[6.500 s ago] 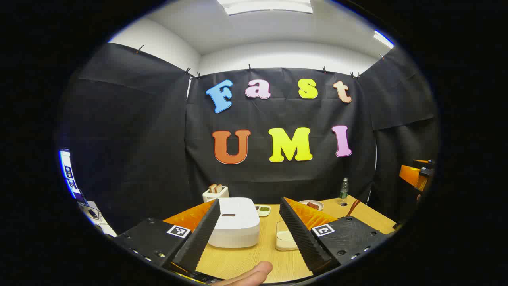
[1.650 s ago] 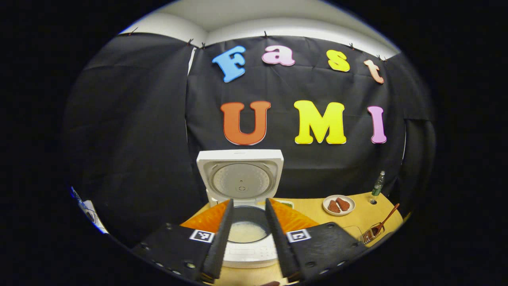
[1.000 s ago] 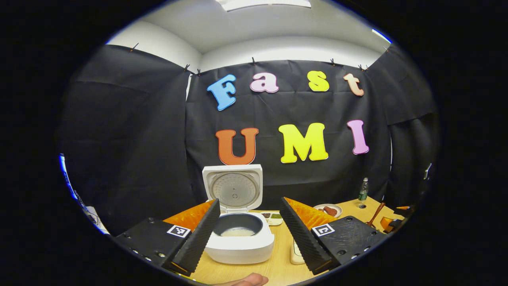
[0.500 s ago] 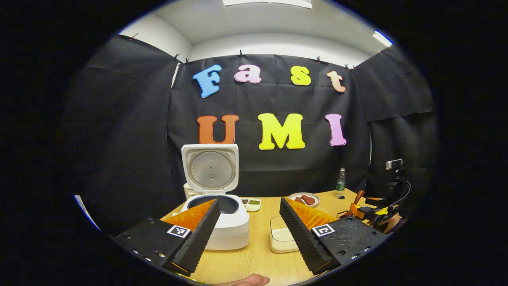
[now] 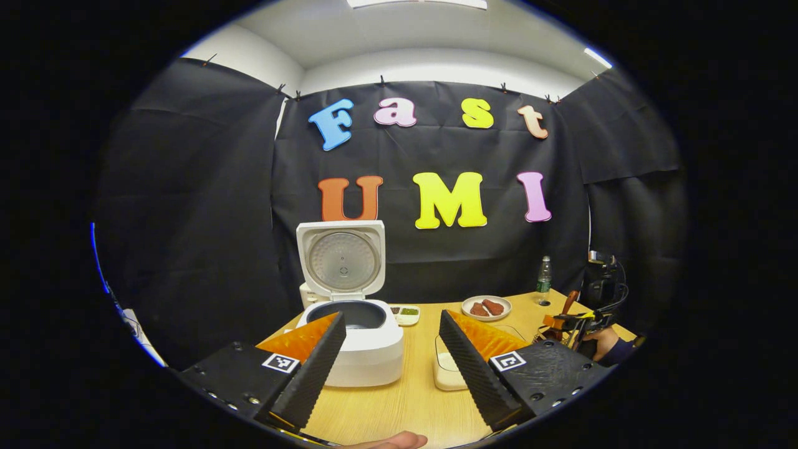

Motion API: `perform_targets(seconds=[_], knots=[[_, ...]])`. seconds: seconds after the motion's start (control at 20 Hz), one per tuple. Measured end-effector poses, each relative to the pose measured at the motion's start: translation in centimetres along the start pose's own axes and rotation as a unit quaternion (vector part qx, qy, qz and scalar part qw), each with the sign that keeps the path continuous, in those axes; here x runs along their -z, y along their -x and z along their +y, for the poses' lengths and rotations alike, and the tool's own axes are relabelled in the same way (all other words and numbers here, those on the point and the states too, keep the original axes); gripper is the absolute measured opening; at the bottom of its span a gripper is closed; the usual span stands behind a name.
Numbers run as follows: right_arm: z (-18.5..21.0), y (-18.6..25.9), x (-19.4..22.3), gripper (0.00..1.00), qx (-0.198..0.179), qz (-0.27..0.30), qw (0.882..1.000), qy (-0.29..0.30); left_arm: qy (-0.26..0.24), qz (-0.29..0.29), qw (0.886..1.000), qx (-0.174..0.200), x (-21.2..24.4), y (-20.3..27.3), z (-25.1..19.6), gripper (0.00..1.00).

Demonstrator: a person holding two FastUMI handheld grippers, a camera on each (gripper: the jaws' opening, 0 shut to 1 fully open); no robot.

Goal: Close the left gripper, press the button to open the rice cooker; take a wooden spoon from the chopstick holder with the right hand, scoop a spoonful of rice and pour it into the rice cooker, then put the wooden spoon back into the chopstick holder.

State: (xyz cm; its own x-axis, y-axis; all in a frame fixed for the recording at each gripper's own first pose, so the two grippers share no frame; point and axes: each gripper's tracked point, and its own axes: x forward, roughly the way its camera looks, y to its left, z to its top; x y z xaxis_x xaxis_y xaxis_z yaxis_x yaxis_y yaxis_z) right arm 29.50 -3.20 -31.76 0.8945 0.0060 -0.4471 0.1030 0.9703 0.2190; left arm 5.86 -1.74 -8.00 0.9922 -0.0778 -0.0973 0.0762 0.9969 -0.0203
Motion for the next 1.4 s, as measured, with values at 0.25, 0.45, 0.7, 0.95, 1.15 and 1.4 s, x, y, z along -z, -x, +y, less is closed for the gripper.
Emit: perform_targets(seconds=[0.25,0.45,0.7,0.95,1.15,1.4], knots=[[1.2,2.3,-2.0,0.19,-0.017,-0.033,0.999,0.000,0.001,0.007,1.000,0.003,0.7,0.3,0.4,0.96],[2.9,4.9,-4.7,0.14,-0.021,-0.072,0.996,0.042,0.010,0.013,1.000,0.005,1.4,0.4,1.1,0.96],[6.6,8.1,-7.8,0.12,-0.033,-0.121,0.987,0.096,0.025,0.015,1.000,-0.009,1.9,0.7,3.0,0.96],[12.6,9.5,-8.1,0.10,-0.079,-0.135,0.981,0.117,0.037,0.012,0.999,-0.012,2.1,1.5,4.3,0.95],[17.0,8.7,-6.5,0.10,-0.103,-0.134,0.977,0.131,0.040,0.011,0.999,-0.019,2.6,1.7,5.5,0.95],[18.9,4.6,-2.5,0.10,-0.069,-0.111,0.980,0.149,0.044,0.019,0.999,-0.024,3.6,1.7,6.7,0.96]])
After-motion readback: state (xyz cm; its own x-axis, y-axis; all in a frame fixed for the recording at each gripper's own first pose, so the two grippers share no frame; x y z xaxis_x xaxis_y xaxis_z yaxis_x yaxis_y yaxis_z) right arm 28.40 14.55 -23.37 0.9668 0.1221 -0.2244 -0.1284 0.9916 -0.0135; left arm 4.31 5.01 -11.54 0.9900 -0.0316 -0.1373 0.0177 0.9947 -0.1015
